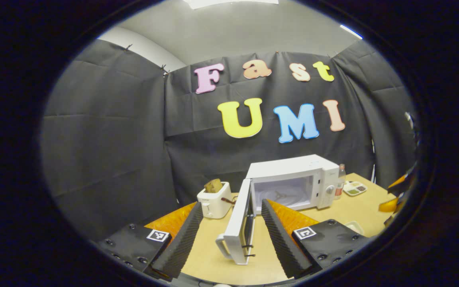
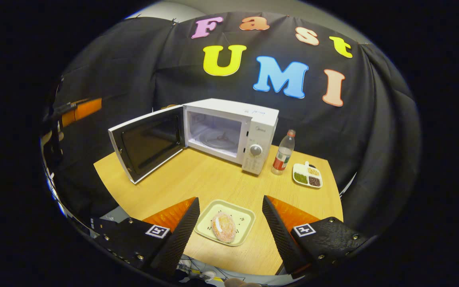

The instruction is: Open the microwave oven with the left hand, put the food in, and close the microwave oven.

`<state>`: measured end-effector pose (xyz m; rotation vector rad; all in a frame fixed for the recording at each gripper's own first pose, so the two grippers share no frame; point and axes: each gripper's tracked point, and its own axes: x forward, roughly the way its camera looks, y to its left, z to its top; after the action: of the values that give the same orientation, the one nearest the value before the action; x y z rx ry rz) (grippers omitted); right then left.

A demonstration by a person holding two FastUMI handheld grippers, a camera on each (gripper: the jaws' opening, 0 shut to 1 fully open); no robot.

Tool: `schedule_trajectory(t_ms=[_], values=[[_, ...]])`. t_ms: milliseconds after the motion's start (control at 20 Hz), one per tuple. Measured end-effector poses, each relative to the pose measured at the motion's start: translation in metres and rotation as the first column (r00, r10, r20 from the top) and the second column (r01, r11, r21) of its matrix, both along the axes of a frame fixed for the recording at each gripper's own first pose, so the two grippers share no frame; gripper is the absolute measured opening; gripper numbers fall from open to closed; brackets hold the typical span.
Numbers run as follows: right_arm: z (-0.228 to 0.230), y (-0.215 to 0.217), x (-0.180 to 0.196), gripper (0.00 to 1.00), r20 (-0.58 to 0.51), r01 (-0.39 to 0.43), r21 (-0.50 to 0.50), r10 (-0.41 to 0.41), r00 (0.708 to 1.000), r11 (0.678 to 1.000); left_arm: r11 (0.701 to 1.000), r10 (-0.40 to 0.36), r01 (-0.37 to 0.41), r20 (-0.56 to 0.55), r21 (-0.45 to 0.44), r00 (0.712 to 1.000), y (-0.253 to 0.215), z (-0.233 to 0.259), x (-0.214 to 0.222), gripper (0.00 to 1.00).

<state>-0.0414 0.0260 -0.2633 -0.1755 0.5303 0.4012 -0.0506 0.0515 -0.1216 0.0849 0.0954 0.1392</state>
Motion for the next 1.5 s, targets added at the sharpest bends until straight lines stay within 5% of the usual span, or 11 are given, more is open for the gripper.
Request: schedule_trajectory(t_ms=[150,600,1400,1450,1500], values=[[-0.044,-0.005,-0.005,0.97,-0.064,-0.043,0.007,0.043,0.997,0.999,1.000,-0.011,0.011,0.034,-0.011,0.999,-0.030,0.033,-0.001,1.00],[-0.155,0.004,0.022,0.97,-0.209,-0.083,-0.066,0.067,0.976,0.994,0.999,-0.034,0.033,0.019,0.042,0.999,-0.077,0.052,-0.001,0.97],[-0.188,0.026,0.043,0.97,-0.293,-0.067,-0.115,0.030,0.956,0.991,0.996,-0.088,0.088,-0.014,0.016,0.996,-0.047,0.035,0.039,1.00],[-0.190,0.028,0.041,0.96,-0.309,-0.074,-0.110,0.036,0.950,0.991,0.996,-0.092,0.092,-0.014,0.013,0.996,-0.047,0.035,0.041,1.00],[-0.191,0.029,0.042,0.85,-0.310,-0.072,-0.107,0.035,0.950,0.992,0.996,-0.094,0.094,-0.016,0.010,0.995,-0.046,0.034,0.043,1.00]])
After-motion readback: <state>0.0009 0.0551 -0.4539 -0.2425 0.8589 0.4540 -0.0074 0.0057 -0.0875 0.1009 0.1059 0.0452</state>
